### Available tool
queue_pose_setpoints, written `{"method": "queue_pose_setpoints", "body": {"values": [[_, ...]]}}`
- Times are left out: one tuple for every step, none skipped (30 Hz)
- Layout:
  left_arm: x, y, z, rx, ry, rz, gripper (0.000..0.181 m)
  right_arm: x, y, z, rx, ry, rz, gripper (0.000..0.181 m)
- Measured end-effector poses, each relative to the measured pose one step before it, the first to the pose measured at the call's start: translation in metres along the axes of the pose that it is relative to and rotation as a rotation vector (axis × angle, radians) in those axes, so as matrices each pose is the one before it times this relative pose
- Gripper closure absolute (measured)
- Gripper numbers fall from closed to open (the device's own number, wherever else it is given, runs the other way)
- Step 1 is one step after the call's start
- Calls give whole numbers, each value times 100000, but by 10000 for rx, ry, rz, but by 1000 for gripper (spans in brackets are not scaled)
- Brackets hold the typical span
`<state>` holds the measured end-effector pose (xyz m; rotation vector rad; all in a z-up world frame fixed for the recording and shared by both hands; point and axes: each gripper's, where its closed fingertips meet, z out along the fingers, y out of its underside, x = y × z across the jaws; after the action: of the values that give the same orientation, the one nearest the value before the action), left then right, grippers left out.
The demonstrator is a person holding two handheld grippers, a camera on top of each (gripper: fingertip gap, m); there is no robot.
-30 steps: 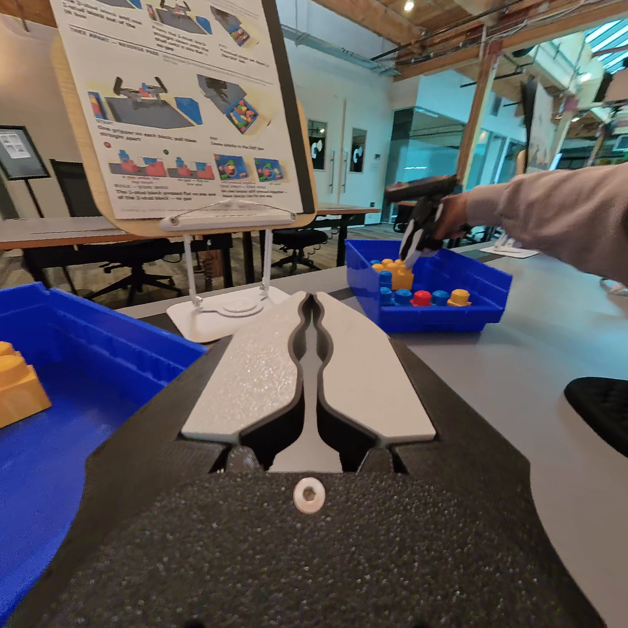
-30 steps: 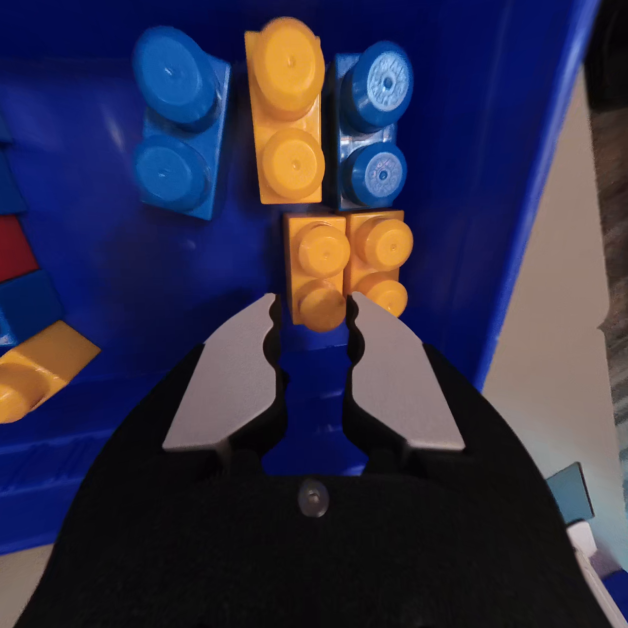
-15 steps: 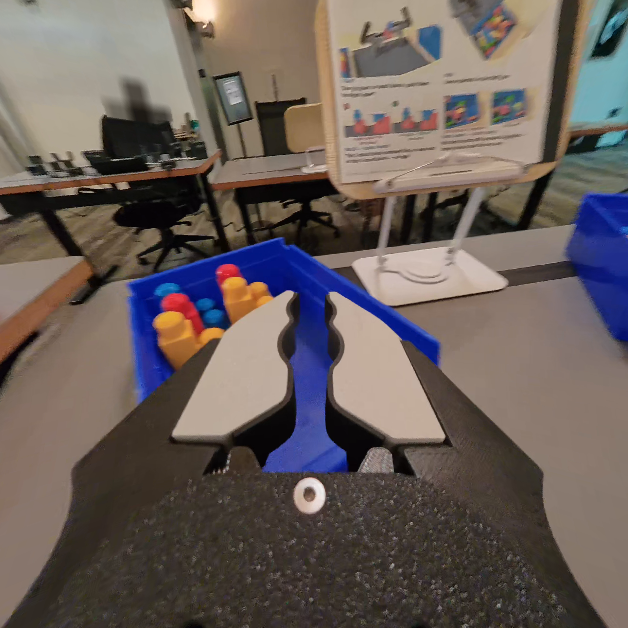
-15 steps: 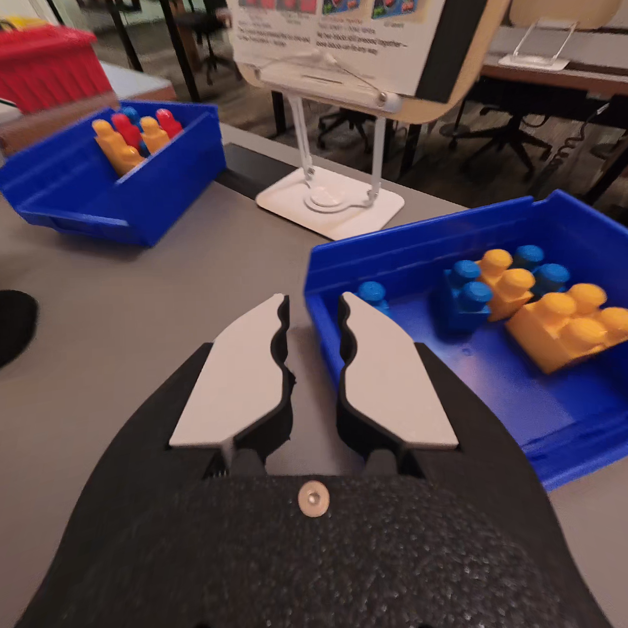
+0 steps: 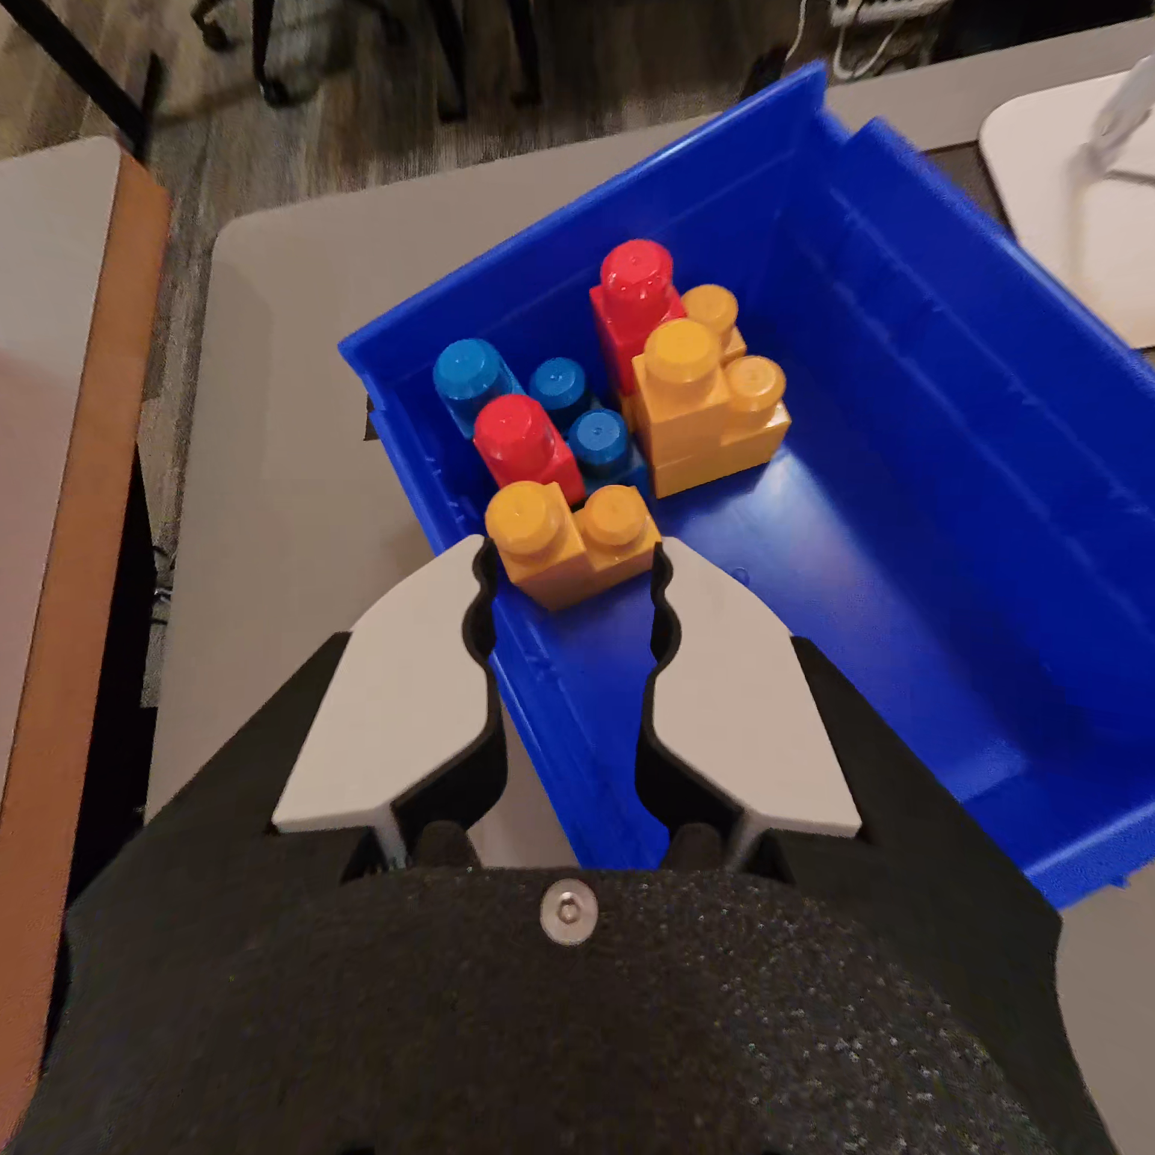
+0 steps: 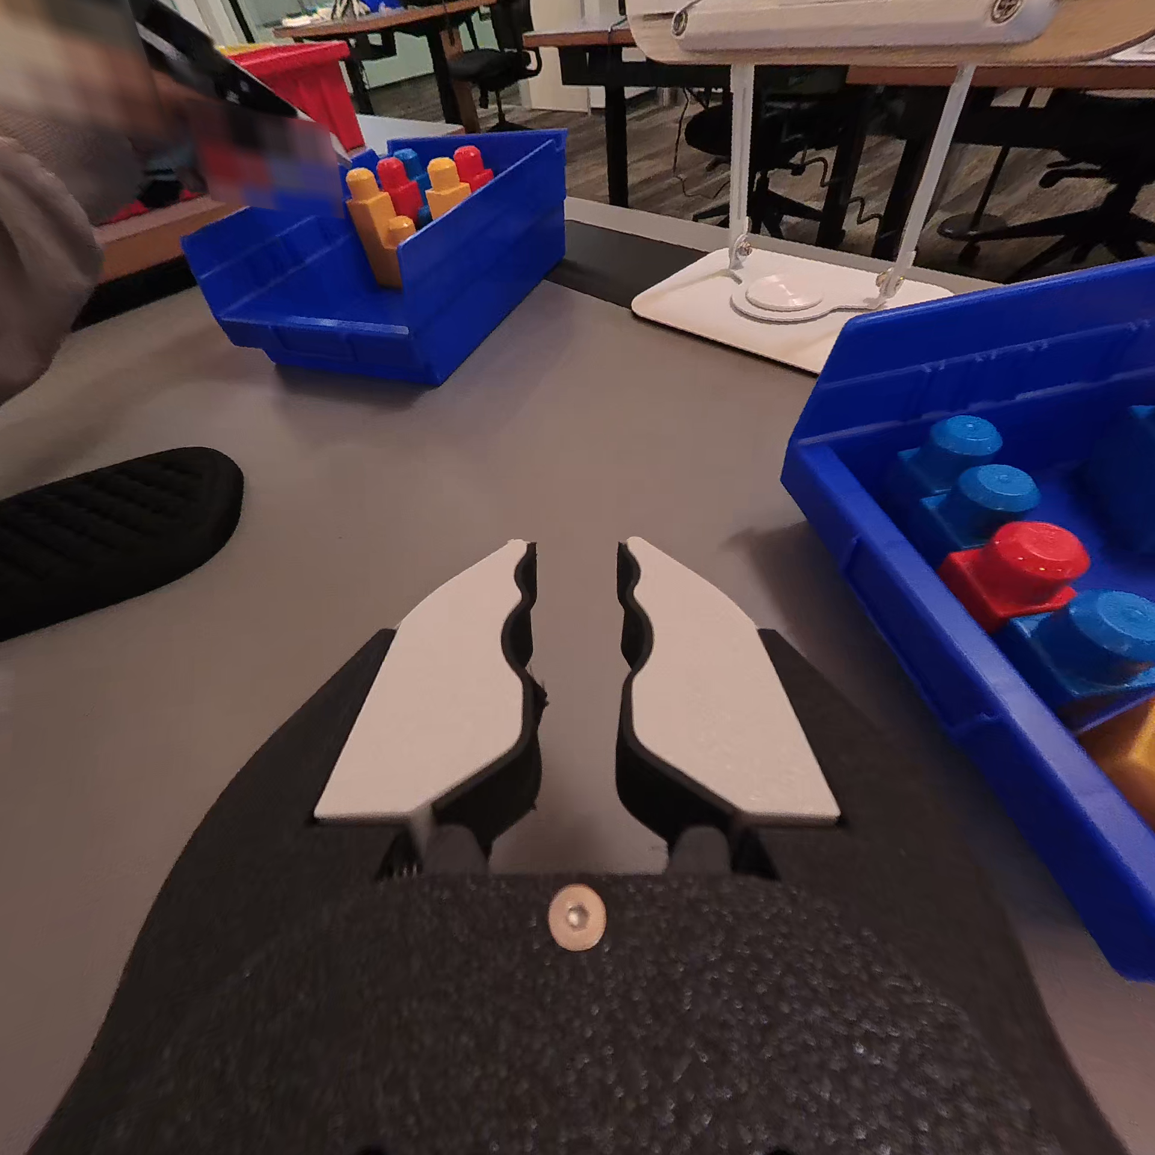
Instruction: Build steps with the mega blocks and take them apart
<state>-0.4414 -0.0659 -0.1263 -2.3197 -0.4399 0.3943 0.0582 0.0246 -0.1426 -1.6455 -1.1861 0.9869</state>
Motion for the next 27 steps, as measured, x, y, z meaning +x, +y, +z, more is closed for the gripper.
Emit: {"method": "queue_pose_setpoints", "body": {"values": [[-313,-33,539,-189,-97,6,134,-31,75,5,-9,-42,39,157],[-268,-86,485,-154,-96,45,135,-61,208,35,-59,-49,25,157],[-174,-83,446,-149,-55,42,136,-71,271,56,-86,-48,25,157],[-146,-40,449,-163,-52,57,137,-89,313,65,-95,-53,4,157],[-198,42,431,-191,-82,64,138,-64,296,48,-100,-26,-26,157],[-187,109,421,-203,-72,52,139,-4,229,29,-70,15,-35,157],[-107,171,405,-198,-28,50,142,9,115,-9,-25,1,-5,157],[-112,262,403,-216,-33,60,144,-11,47,-17,4,-32,50,157],[-137,265,359,-185,-62,93,149,11,11,-20,13,-36,79,157],[-99,-21,189,5,-71,91,150,11,35,6,0,-41,64,157],[-48,-111,70,9,-44,33,150,16,71,9,-13,-36,41,157],[0,-49,45,-56,-23,42,150,31,107,45,-31,-30,39,157],[-8,-40,30,-38,-37,92,150,7,118,70,-30,-34,50,158],[1,-7,8,-30,-42,101,149,-32,119,76,-33,-56,62,158],[15,-1,-25,-22,-34,96,150,-46,88,73,-42,-59,51,158],[8,-7,-58,39,-29,53,151,-24,35,27,-23,-15,0,158],[24,22,-93,52,-28,22,151,-9,-40,-20,13,10,-30,158],[60,39,-139,85,-10,1,151,-18,-35,-51,30,7,-21,158],[88,9,-214,143,5,-9,151,-23,16,-39,3,-4,-4,158],[111,8,-278,166,4,3,151,-17,37,-19,-17,-6,4,158],[102,26,-353,157,-34,57,151,-9,10,-13,-1,6,-1,158],[117,-8,-487,166,-54,96,151,-24,-41,-12,9,3,-11,158],[187,-88,-623,196,-38,111,151,-62,-73,19,20,-18,-20,158],[251,-210,-811,246,-18,109,151,-117,-89,41,25,-34,-37,158],[387,-389,-1000,325,31,88,151,-120,-103,62,15,-24,-56,158],[558,-551,-1175,388,95,68,151,-128,-121,99,7,-5,-99,157],[728,-707,-1297,422,134,82,151,-158,-183,125,14,2,-147,157]]}}
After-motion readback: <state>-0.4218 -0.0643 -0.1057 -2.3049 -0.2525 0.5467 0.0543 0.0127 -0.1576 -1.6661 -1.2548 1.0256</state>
